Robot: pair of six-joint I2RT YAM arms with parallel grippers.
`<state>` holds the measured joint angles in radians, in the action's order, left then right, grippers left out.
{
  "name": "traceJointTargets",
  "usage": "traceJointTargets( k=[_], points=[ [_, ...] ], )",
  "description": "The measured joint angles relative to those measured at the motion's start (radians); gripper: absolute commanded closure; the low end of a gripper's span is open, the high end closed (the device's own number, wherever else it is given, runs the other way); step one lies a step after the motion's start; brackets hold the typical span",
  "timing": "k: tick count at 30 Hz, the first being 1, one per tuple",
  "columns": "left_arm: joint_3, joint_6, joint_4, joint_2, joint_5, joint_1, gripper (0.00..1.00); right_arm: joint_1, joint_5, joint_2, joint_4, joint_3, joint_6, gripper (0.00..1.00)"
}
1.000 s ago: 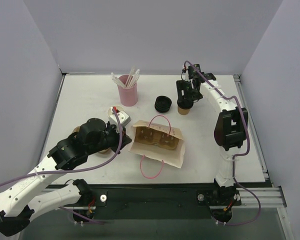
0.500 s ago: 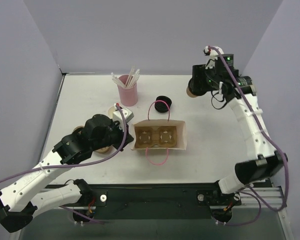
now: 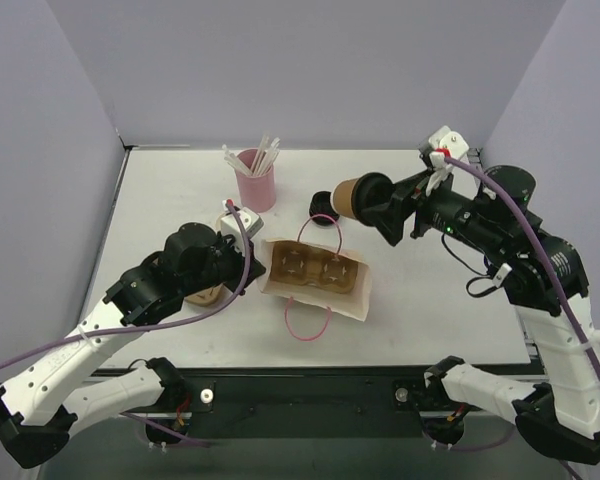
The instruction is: Pack the takeout coffee
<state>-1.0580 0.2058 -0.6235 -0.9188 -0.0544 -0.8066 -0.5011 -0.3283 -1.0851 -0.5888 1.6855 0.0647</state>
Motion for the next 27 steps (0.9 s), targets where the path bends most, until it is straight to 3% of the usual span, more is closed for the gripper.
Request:
traceJointTargets(
  k=[9, 20, 27],
  points=[
    [0.002, -0.019, 0.039, -0.023, -0.058, 0.061, 1.00, -0.177, -0.045, 0.106, 0.036, -0.100, 0.047, 0.58],
    [-0.002, -0.028, 0.044, -0.039, -0.085, 0.069, 1.00, -0.350, 0.050, -0.012, 0.060, 0.045, 0.103, 0.58],
    [-0.004, -0.026, 0.048, -0.054, -0.104, 0.070, 1.00, -0.413, 0.063, -0.027, 0.055, 0.037, 0.142, 0.57]
  ],
)
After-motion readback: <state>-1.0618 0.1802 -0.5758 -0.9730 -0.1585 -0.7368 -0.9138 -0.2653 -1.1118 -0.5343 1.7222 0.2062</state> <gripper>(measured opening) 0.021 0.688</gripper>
